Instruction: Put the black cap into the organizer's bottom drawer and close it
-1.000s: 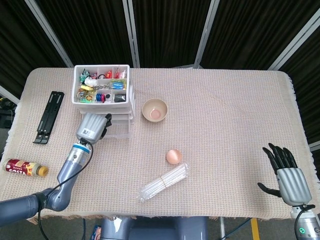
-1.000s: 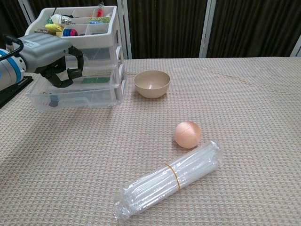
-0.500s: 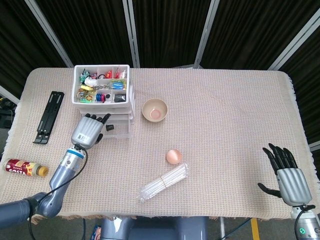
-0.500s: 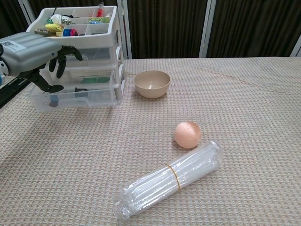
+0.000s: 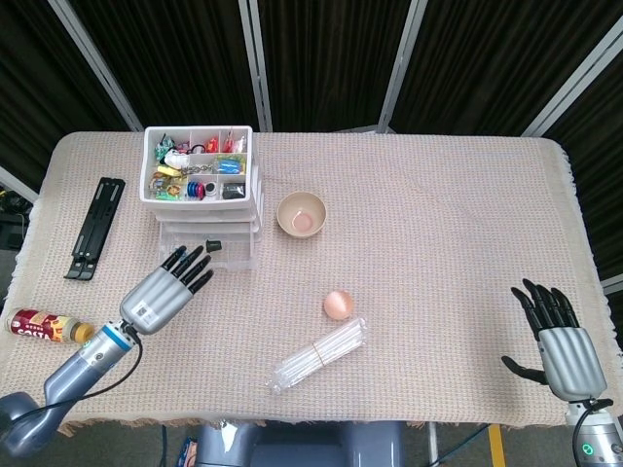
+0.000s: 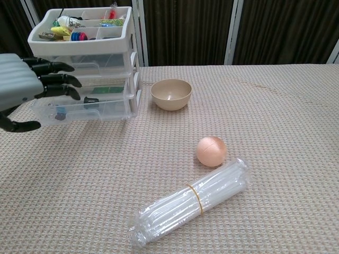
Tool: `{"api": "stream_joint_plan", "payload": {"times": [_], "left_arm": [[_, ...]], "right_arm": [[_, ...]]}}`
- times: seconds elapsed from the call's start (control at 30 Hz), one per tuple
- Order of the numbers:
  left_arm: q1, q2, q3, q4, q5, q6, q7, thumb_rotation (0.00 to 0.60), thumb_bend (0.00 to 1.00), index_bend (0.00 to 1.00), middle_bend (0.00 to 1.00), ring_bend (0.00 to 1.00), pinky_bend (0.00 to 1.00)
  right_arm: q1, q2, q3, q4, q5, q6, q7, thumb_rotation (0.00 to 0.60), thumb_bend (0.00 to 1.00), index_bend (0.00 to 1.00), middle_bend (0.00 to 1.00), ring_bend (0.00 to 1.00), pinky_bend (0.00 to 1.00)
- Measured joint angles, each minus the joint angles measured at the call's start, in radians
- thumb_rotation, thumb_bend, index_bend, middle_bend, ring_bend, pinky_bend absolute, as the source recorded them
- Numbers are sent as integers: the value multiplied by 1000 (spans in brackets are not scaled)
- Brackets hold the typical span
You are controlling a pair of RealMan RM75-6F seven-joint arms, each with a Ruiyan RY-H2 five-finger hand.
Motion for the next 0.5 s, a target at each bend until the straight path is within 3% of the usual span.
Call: {"api": "stream_joint_plan", "payload": {"times": [0.2,0.5], "left_arm": [[-32,58,91,95,161,-59,6,600,348,215,44,0,95],[-92,57,130,183,241,-201,35,600,360,217,44,0,92]], "right_arm": [[0,0,0,-1,1,0,-1,600,36,85,0,0,0],[0,1,1,-2,4,-2,2,600,36,85,0,0,0]]}}
